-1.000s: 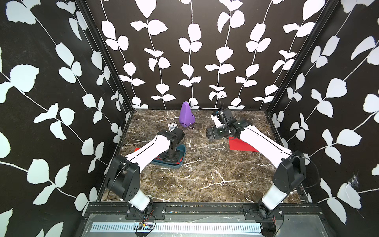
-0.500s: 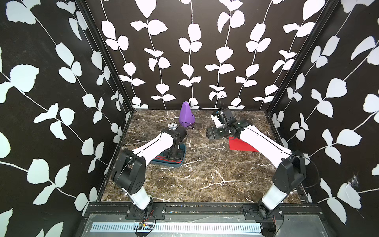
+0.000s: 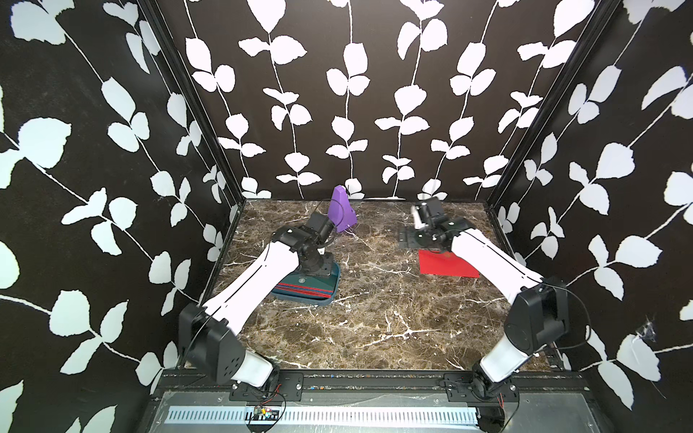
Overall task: Put the sealed envelopes into the storage box
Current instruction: Move the envelope to the center of the board.
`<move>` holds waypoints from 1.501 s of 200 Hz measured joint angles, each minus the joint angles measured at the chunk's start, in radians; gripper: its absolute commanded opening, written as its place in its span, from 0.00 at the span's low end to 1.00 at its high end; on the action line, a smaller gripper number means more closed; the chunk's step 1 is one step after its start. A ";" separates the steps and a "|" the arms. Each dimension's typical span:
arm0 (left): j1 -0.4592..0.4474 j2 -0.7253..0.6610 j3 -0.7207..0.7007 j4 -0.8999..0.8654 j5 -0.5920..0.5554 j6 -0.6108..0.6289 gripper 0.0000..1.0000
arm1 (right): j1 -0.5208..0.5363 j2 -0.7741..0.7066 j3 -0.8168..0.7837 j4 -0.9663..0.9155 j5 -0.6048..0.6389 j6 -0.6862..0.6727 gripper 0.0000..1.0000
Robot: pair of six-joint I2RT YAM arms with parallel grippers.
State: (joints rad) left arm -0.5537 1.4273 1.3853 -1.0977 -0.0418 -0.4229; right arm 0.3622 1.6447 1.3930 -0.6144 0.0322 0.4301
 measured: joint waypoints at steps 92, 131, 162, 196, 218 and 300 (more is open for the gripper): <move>-0.233 0.041 0.000 0.098 -0.084 -0.140 0.43 | -0.216 0.231 -0.035 0.010 0.035 0.063 0.50; -0.253 0.121 -0.005 0.139 -0.087 -0.161 0.43 | -0.244 0.333 0.007 0.021 0.015 0.010 0.42; -0.256 0.129 -0.029 0.155 -0.096 -0.161 0.43 | -0.261 0.343 0.025 0.034 -0.023 -0.021 0.37; -0.256 0.129 -0.029 0.164 -0.101 -0.161 0.43 | -0.267 0.336 0.037 0.050 -0.090 -0.041 0.39; -0.256 0.130 -0.029 0.166 -0.101 -0.161 0.43 | -0.267 0.306 0.034 0.056 -0.125 -0.042 0.40; -0.257 0.143 -0.029 0.180 -0.100 -0.162 0.43 | -0.308 0.296 0.078 0.057 -0.123 -0.067 0.24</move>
State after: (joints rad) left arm -0.8108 1.5703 1.3567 -0.9176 -0.1421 -0.5850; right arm 0.0540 1.9411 1.4708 -0.5575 -0.0906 0.3630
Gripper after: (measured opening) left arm 0.428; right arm 0.250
